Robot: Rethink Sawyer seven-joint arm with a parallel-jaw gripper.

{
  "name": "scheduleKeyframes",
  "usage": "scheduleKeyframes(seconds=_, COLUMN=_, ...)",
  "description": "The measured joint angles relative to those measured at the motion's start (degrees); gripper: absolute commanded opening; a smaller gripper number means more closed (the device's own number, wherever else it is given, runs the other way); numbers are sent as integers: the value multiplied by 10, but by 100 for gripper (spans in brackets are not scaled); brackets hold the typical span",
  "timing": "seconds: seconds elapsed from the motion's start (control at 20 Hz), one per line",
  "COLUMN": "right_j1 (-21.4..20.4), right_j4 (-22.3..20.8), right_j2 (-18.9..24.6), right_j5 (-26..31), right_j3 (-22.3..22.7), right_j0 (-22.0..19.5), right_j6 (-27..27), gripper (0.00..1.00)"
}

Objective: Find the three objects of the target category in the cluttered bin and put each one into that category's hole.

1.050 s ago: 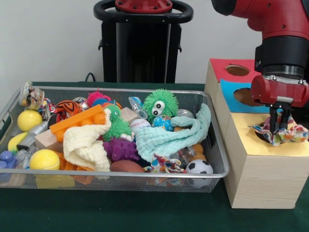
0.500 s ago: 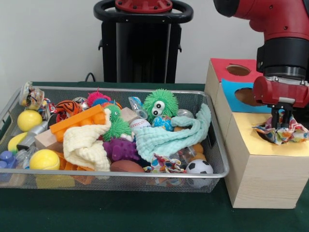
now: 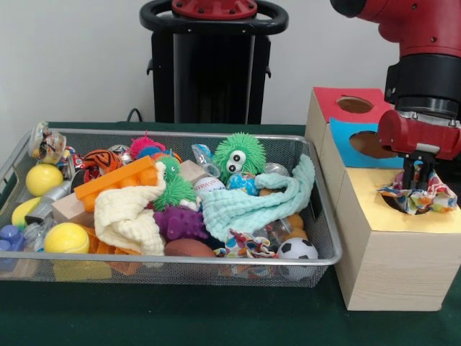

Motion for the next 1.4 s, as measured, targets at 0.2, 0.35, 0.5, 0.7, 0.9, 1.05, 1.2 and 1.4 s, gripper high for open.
scheduleKeyframes(seconds=0.2, right_j1=9, right_j4=1, right_j2=-16, right_j5=16, right_j3=-13, right_j0=11, right_j6=0, gripper=0)
scheduleKeyframes(seconds=0.35, right_j1=14, right_j4=1, right_j2=-21, right_j5=18, right_j3=-17, right_j0=14, right_j6=0, gripper=0)
scheduleKeyframes(seconds=0.5, right_j1=15, right_j4=1, right_j2=-21, right_j5=18, right_j3=-19, right_j0=14, right_j6=0, gripper=0)
scheduleKeyframes(seconds=0.7, right_j1=16, right_j4=1, right_j2=-21, right_j5=18, right_j3=-19, right_j0=13, right_j6=0, gripper=0)
scheduleKeyframes(seconds=0.9, right_j1=17, right_j4=1, right_j2=-19, right_j5=18, right_j3=-19, right_j0=10, right_j6=0, gripper=0)
scheduleKeyframes(seconds=1.05, right_j1=19, right_j4=1, right_j2=-19, right_j5=18, right_j3=-21, right_j0=9, right_j6=0, gripper=0)
scheduleKeyframes(seconds=1.2, right_j1=23, right_j4=1, right_j2=-20, right_j5=18, right_j3=-25, right_j0=10, right_j6=0, gripper=0)
scheduleKeyframes(seconds=1.4, right_j1=33, right_j4=1, right_j2=-25, right_j5=18, right_j3=-35, right_j0=12, right_j6=0, gripper=0)
